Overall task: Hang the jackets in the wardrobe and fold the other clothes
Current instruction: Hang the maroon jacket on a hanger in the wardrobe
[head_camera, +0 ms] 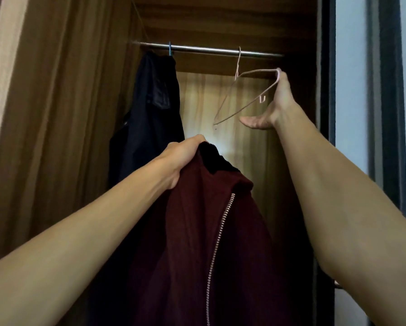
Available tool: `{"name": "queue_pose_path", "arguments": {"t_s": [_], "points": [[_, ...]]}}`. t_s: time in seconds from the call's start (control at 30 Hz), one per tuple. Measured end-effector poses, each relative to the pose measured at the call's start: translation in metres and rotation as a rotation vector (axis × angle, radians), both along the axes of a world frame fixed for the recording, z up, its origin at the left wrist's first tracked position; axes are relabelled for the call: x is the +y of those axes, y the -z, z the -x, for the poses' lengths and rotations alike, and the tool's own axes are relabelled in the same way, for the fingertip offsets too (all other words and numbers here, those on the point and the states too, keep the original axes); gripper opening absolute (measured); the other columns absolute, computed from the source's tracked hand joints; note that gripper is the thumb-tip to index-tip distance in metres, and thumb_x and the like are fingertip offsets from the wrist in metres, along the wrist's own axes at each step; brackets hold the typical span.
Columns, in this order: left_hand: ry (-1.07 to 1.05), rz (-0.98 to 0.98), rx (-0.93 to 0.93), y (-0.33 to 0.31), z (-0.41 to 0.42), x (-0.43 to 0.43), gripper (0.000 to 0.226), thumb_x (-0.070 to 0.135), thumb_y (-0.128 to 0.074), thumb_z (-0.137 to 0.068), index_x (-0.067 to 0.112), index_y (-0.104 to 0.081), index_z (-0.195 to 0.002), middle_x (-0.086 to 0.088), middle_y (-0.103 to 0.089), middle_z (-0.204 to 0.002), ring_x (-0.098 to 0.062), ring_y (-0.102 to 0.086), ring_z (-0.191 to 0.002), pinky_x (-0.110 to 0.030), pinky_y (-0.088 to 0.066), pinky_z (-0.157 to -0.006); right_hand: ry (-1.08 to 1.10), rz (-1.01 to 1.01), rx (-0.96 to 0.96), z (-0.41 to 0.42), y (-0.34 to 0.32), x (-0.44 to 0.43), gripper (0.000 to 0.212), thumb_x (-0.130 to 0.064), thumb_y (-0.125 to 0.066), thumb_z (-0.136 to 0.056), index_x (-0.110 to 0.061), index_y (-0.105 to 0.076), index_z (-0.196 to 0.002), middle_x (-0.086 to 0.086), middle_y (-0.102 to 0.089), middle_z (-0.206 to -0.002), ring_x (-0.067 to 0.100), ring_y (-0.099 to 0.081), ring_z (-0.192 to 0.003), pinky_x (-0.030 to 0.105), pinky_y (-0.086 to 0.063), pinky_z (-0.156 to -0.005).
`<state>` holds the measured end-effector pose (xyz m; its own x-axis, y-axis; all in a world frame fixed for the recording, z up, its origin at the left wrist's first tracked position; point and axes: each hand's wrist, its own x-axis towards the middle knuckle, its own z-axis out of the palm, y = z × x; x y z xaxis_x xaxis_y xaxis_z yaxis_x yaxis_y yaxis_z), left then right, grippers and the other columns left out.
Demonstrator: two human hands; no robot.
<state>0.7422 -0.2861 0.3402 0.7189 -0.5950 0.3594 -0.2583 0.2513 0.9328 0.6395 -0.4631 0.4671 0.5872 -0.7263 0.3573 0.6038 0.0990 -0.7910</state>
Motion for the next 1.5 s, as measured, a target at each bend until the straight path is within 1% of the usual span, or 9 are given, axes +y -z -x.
{"name": "queue_pose_path", "arguments": {"t_s": [0.27,0.43,0.7,0.83,1.0,1.1,1.23,1.4,1.5], "points": [[-0.049,-0.017,-0.022,0.003,-0.007,-0.012,0.034,0.034,-0.071,-0.078,0.007,-0.075,-0.098,-0.011,-0.072,-0.083,-0.028,-0.068,-0.073,-0.037,-0.058,-0.076,-0.068,0.105,0.011,-0.016,-0.035,0.007,0.092,-0.061,-0.083,-0.059,-0.021,-0.044,-0.133,0.02,-0.042,-0.124,0.049,-0.055,-0.102,0.051,-0.059,-0.071],[-0.09,0.028,-0.023,0.009,-0.009,-0.009,0.034,0.033,-0.074,-0.078,0.006,-0.075,-0.099,-0.012,-0.075,-0.085,-0.029,-0.071,-0.076,-0.04,-0.059,-0.081,0.057,0.305,0.267,-0.026,-0.037,0.011,0.055,-0.028,-0.076,-0.07,-0.018,-0.052,-0.119,0.016,-0.054,-0.111,0.02,-0.064,-0.089,0.032,-0.057,-0.069],[-0.083,0.173,0.014,0.018,-0.009,-0.002,0.043,0.032,-0.079,-0.082,-0.001,-0.074,-0.108,-0.019,-0.076,-0.103,-0.035,-0.073,-0.097,-0.052,-0.056,-0.093,0.064,0.55,0.227,-0.031,-0.008,0.009,0.026,-0.012,-0.056,-0.076,-0.021,-0.052,-0.1,0.007,-0.057,-0.11,0.016,-0.07,-0.09,0.032,-0.051,-0.093],[-0.091,0.241,0.009,0.027,-0.006,0.0,0.045,0.04,-0.08,-0.081,0.004,-0.07,-0.106,-0.015,-0.064,-0.093,-0.029,-0.063,-0.084,-0.044,-0.055,-0.085,0.095,0.532,0.242,-0.04,0.037,0.012,0.024,0.002,-0.045,-0.054,-0.008,-0.047,-0.076,0.007,-0.051,-0.081,0.024,-0.066,-0.077,0.032,-0.048,-0.07],[-0.057,0.214,-0.018,0.04,0.008,0.01,0.053,0.051,-0.084,-0.067,0.015,-0.064,-0.1,-0.011,-0.06,-0.092,-0.028,-0.058,-0.082,-0.04,-0.048,-0.078,0.187,0.546,0.208,-0.041,0.08,0.031,0.017,0.01,-0.059,-0.073,-0.005,-0.056,-0.079,0.009,-0.059,-0.076,0.022,-0.066,-0.072,0.029,-0.06,-0.069],[-0.04,0.194,-0.027,0.051,0.014,0.018,0.072,0.06,-0.088,-0.049,0.019,-0.061,-0.101,-0.01,-0.061,-0.096,-0.027,-0.058,-0.085,-0.042,-0.049,-0.08,0.136,0.54,0.199,-0.03,0.092,0.052,0.016,0.011,-0.055,-0.073,-0.004,-0.058,-0.075,0.012,-0.06,-0.076,0.021,-0.059,-0.061,0.02,-0.051,-0.049],[-0.02,0.166,-0.034,0.067,0.022,0.038,0.092,0.072,-0.087,-0.031,0.021,-0.06,-0.103,-0.01,-0.062,-0.1,-0.027,-0.061,-0.087,-0.056,-0.05,-0.098,0.194,0.588,0.21,-0.005,0.106,0.076,0.02,0.006,-0.045,-0.071,-0.001,-0.059,-0.085,0.007,-0.049,-0.078,0.019,-0.046,-0.062,0.02,-0.041,-0.046],[0.0,0.128,-0.061,0.081,0.046,0.074,0.089,0.074,-0.087,-0.035,0.022,-0.058,-0.101,-0.011,-0.064,-0.1,-0.029,-0.064,-0.088,-0.058,-0.046,-0.1,0.275,0.525,0.144,0.051,0.121,0.107,0.027,0.004,-0.049,-0.075,0.005,-0.065,-0.096,0.002,-0.061,-0.084,0.015,-0.058,-0.061,0.023,-0.045,-0.05],[0.015,0.097,-0.065,0.091,0.068,0.101,0.08,0.07,-0.088,-0.043,0.019,-0.06,-0.099,-0.019,-0.069,-0.103,-0.037,-0.069,-0.093,-0.059,-0.048,-0.1,0.275,0.548,0.216,0.09,0.124,0.124,0.025,-0.02,-0.062,-0.082,-0.004,-0.065,-0.101,0.004,-0.057,-0.074,0.015,-0.066,-0.059,0.024,-0.053,-0.055]]}}
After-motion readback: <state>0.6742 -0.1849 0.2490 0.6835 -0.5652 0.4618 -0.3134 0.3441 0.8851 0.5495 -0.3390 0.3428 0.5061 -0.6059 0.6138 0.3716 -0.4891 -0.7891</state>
